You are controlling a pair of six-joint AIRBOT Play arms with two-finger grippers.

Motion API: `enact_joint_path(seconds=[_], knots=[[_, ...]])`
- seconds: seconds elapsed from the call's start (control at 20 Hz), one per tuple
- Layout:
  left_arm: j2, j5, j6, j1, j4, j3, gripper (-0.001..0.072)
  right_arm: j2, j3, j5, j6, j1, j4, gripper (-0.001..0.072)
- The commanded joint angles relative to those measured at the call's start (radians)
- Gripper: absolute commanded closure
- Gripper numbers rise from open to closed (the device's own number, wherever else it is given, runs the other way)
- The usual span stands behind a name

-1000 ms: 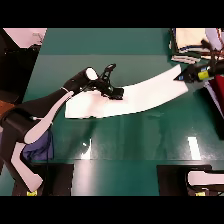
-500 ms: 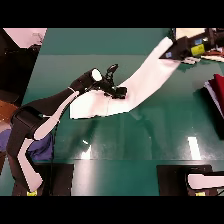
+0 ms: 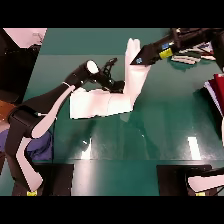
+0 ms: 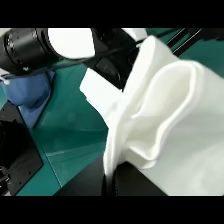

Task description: Fold the shirts.

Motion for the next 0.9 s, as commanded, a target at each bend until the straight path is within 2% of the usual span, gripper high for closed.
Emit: enact_joint_path(seconds=[0.0, 0.15, 0.25, 0.45, 0.5, 0.55, 0.6, 0.65, 0.7, 0.75, 0.8, 0.85], knots=[[0.024, -0.128, 0.000, 0.081, 0.078, 0.111, 0.0683, -0.009, -0.003, -0.064, -0.018, 0.071, 0.002, 0.0697], [0.095, -0.211, 0.000, 0.198, 0.216, 0.200, 0.0683, -0.035, 0.002, -0.149, -0.027, 0.141, 0.005, 0.0695], [0.146, -0.276, 0.000, 0.297, 0.261, 0.253, 0.0682, -0.081, 0.029, -0.215, -0.072, 0.203, 0.044, 0.0694], [0.276, -0.290, 0.000, 0.468, 0.268, 0.254, 0.0682, -0.223, 0.038, -0.460, -0.152, 0.345, 0.131, 0.0693], [0.304, -0.291, 0.000, 0.504, 0.268, 0.254, 0.0682, -0.267, 0.038, -0.514, -0.181, 0.383, 0.134, 0.0666], [0.327, -0.291, 0.000, 0.530, 0.268, 0.254, 0.0682, -0.305, 0.038, -0.544, -0.208, 0.417, 0.143, 0.0486], [0.348, -0.290, 0.000, 0.552, 0.267, 0.254, 0.0682, -0.342, 0.038, -0.565, -0.230, 0.447, 0.169, 0.0249], [0.364, -0.290, 0.000, 0.567, 0.267, 0.254, 0.0682, -0.366, 0.038, -0.565, -0.236, 0.465, 0.192, 0.0100], [0.376, -0.290, 0.001, 0.576, 0.268, 0.254, 0.0682, -0.375, 0.038, -0.541, -0.235, 0.467, 0.204, 0.0063], [0.383, -0.290, 0.005, 0.582, 0.266, 0.254, 0.0682, -0.369, 0.038, -0.492, -0.235, 0.455, 0.200, 0.0066], [0.387, -0.294, 0.008, 0.581, 0.267, 0.254, 0.0682, -0.354, 0.038, -0.426, -0.233, 0.427, 0.186, 0.0085], [0.387, -0.302, 0.008, 0.581, 0.265, 0.254, 0.0682, -0.336, 0.037, -0.356, -0.214, 0.392, 0.157, 0.0155]])
